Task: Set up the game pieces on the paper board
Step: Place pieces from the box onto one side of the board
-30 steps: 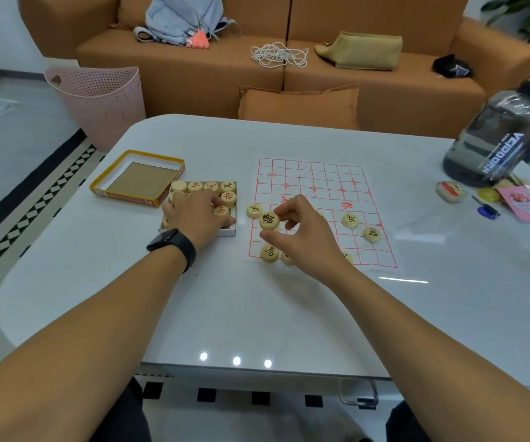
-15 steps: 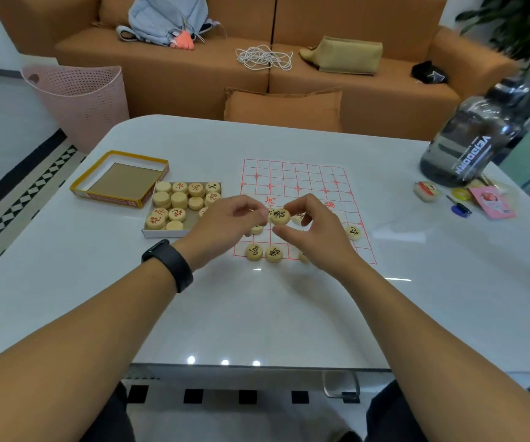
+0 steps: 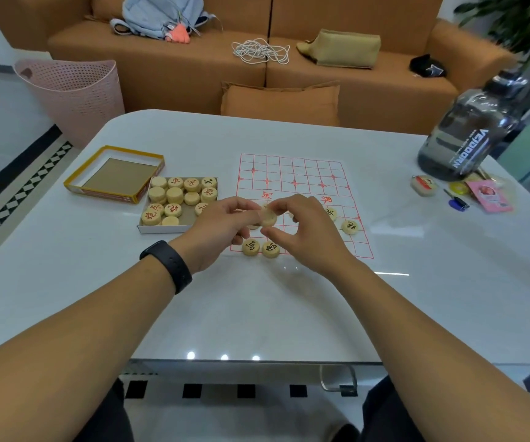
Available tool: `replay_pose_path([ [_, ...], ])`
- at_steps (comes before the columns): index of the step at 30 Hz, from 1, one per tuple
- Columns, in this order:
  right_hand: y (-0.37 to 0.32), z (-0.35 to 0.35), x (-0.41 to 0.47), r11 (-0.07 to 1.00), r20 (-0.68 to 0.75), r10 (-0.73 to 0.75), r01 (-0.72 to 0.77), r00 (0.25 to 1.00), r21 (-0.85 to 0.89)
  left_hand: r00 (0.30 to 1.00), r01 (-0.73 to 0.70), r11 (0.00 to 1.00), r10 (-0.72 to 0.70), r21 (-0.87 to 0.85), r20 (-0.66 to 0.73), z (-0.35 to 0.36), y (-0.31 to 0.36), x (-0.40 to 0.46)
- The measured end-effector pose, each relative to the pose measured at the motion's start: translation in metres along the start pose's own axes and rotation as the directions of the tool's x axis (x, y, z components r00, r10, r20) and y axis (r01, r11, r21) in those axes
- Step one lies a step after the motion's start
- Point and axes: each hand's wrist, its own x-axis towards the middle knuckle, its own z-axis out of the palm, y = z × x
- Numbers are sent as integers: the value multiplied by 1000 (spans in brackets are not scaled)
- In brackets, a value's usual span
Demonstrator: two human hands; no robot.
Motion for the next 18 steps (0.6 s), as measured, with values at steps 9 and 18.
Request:
replay_pose_path([
  [9,3,-15,2,999,73,0,3,997,-45,995,-95,975,89,200,43,0,0,-1],
  [18,52,-82,-30,958,153,284,-275,946,-79,909,-409,660,355,630,219,18,-18,-11],
])
